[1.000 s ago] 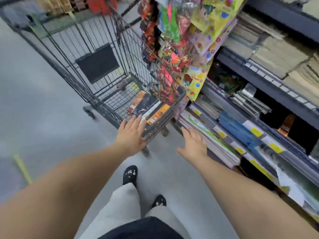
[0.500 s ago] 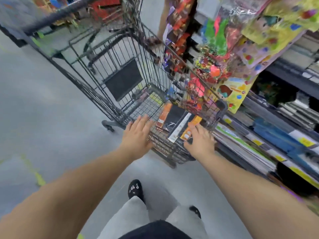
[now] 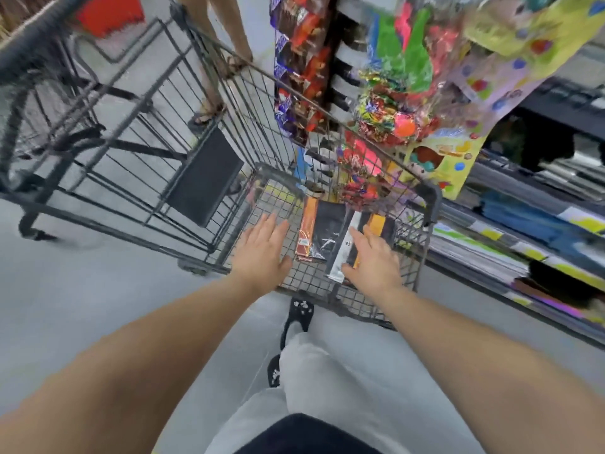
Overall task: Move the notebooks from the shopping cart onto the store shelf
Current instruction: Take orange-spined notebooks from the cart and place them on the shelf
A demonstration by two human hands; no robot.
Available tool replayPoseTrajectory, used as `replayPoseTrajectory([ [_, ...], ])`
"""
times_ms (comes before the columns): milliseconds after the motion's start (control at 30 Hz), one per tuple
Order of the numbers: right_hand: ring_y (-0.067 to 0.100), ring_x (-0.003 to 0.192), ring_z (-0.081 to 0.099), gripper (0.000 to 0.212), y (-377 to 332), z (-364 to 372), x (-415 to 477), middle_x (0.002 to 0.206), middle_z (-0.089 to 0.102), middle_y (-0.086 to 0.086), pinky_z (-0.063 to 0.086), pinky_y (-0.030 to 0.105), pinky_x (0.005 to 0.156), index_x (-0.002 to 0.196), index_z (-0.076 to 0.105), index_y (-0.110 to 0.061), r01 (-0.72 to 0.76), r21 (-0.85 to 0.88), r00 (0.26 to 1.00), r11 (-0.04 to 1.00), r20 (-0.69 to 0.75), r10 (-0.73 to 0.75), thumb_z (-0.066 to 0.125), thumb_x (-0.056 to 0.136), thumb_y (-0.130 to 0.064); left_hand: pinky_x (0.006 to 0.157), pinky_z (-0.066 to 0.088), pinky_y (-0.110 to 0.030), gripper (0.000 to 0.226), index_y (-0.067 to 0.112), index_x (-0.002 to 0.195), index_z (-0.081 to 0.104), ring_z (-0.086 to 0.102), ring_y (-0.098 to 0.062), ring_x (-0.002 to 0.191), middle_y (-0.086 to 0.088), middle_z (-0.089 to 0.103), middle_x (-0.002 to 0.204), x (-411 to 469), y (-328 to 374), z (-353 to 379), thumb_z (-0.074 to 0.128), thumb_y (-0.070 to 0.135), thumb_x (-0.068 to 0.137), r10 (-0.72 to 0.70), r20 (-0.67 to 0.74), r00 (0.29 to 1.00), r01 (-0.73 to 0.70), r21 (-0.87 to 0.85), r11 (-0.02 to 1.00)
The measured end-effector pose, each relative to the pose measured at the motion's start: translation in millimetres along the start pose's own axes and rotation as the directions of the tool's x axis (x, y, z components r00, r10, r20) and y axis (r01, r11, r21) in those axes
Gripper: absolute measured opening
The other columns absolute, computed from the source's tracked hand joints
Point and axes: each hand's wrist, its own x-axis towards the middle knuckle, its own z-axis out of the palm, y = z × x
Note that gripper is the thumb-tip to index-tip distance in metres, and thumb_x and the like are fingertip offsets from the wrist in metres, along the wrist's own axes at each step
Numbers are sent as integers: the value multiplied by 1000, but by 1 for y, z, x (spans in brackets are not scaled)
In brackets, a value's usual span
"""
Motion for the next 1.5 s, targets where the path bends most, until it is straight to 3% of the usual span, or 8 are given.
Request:
replayPoseTrajectory([
  [400, 29, 141, 23, 77, -9, 21, 93, 157, 22, 3, 27, 47, 113, 150, 18, -29, -182, 131, 980, 975, 102, 169, 58, 86, -42, 118, 3, -44, 82, 19, 152, -6, -2, -25, 148, -5, -8, 161, 115, -31, 26, 44, 46, 94, -33, 293, 956, 10, 80, 997],
  [567, 26, 144, 19, 70, -4, 52, 105, 155, 27, 1, 29, 45, 111, 147, 25, -28, -308, 226, 950, 924, 135, 283, 58, 87, -43, 114, 25, -48, 82, 19, 152, 5, 26, -31, 142, -7, 11, 159, 148, -42, 67, 50, 50, 90, -41, 473, 880, -16, 117, 993],
  [767, 26, 138, 28, 63, 2, 94, 124, 148, 38, 8, 23, 33, 108, 144, 33, -21, -378, 366, 923, 850, 75, 378, 60, 88, -31, 103, 42, -45, 74, 12, 146, 27, 50, -33, 123, -16, 47, 138, 194, -46, 125, 54, 52, 89, -161, 620, 768, 277, -95, 956],
  [900, 25, 130, 39, 62, 2, 115, 133, 142, 43, 8, 33, 35, 107, 142, 35, -21, -391, 424, 910, 817, 44, 413, 61, 87, -29, 98, 42, -38, 72, 9, 142, 34, 53, -29, 114, -14, 51, 136, 213, -37, 167, 55, 52, 89, -195, 663, 722, 437, -220, 872],
  [1067, 25, 126, 43, 61, 1, 137, 134, 137, 47, 8, 34, 33, 105, 142, 36, -19, -390, 424, 910, 818, 44, 411, 59, 87, -27, 59, 41, -26, 48, 6, 116, 50, 52, -15, 71, -5, 60, 94, 216, -31, 193, 65, 42, 87, -239, 604, 760, 518, -342, 784],
  [1233, 26, 124, 44, 60, -11, 153, 131, 136, 47, 8, 37, 37, 105, 141, 37, -17, -413, 404, 906, 816, 90, 413, 58, 86, -24, 70, 44, -31, 42, 14, 108, 51, 57, -21, 83, -1, 62, 96, 207, -45, 171, 59, 49, 88, -97, 483, 870, 319, -402, 859],
  [1333, 27, 129, 40, 64, -24, 168, 140, 140, 43, 10, 36, 38, 108, 144, 33, -14, -419, 415, 907, 808, 145, 396, 59, 86, -23, 62, 42, -31, 34, 14, 98, 56, 57, -20, 76, 0, 63, 85, 202, -62, 138, 54, 48, 91, -20, 366, 930, 195, -448, 873],
  [1500, 25, 147, -2, 89, -42, 196, 162, 160, -6, 6, 8, 40, 119, 151, -5, -16, -398, 80, 891, 914, 273, 363, 56, 87, -8, 55, 37, -32, 29, 15, 87, 58, 53, -23, 68, -1, 56, 72, 202, -112, 91, 52, 43, 93, -63, 195, 979, 149, -467, 872],
])
